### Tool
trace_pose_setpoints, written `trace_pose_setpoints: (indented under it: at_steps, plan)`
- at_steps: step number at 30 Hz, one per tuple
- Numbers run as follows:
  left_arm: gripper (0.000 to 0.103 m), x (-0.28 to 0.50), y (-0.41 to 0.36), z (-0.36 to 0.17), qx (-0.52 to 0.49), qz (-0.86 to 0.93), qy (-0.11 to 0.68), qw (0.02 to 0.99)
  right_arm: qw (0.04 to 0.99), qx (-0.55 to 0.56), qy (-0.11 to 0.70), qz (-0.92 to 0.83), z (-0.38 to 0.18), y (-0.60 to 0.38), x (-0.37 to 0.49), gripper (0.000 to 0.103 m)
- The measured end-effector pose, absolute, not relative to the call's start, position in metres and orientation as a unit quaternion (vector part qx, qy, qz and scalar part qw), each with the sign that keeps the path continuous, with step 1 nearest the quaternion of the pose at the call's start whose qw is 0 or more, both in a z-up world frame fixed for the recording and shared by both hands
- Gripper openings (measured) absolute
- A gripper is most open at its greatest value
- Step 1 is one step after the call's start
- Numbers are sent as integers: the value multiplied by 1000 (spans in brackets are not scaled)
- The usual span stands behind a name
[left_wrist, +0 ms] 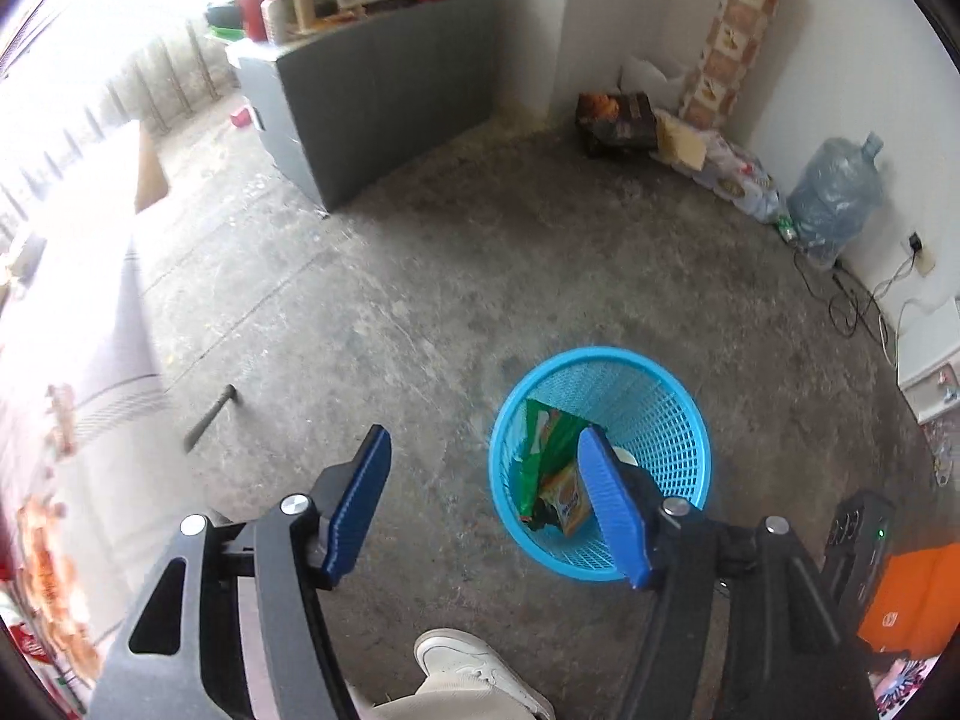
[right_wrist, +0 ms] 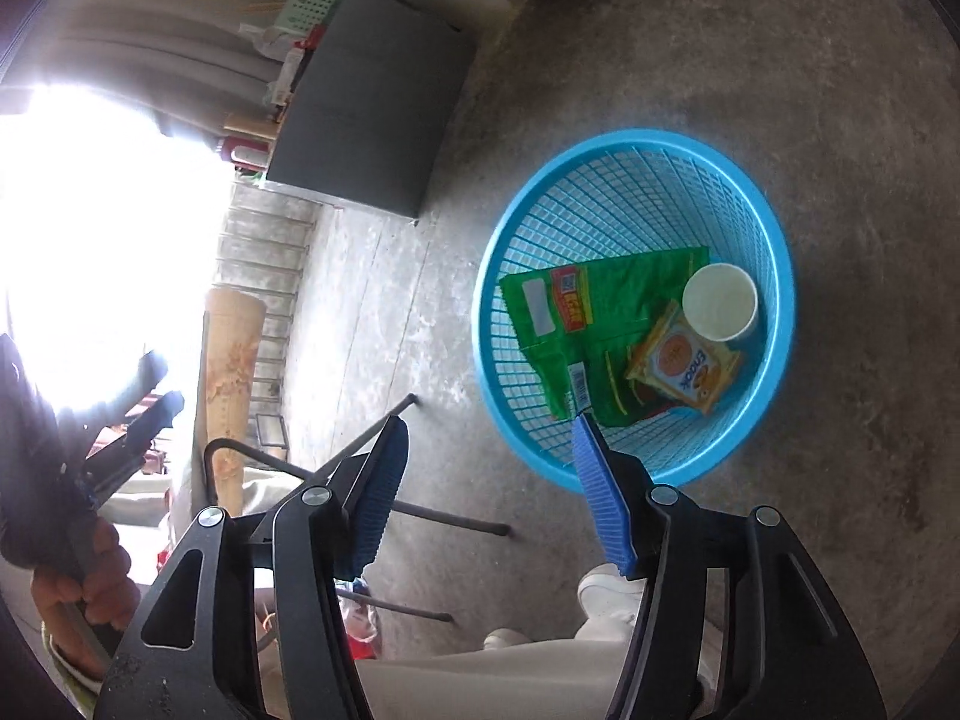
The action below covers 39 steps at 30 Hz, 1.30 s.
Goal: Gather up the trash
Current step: 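Carry both snack bags over the blue wastebasket and open both tools to drop them, then grasp the AD milk bottle with the right tool and lift it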
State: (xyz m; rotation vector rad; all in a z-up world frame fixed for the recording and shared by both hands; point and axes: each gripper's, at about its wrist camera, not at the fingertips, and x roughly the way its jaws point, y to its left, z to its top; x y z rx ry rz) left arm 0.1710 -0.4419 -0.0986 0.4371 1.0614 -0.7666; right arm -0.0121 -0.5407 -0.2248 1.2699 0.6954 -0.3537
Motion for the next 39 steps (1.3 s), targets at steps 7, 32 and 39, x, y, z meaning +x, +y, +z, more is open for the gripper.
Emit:
trace_pose_setpoints:
  at_steps: [7, 32, 39]
  plan:
    - [64, 178, -378, -37, 144, -352, 452, 807, 783, 538, 291, -111, -162, -515, 3, 56]
    - [79, 173, 64, 19, -69, -125, 448, 883, 813, 320, 458, 163, -33, -290, 221, 69]
    - [91, 195, 61, -11, -98, -124, 468, 870, 809, 283, 491, 154, -31, -260, 241, 69]
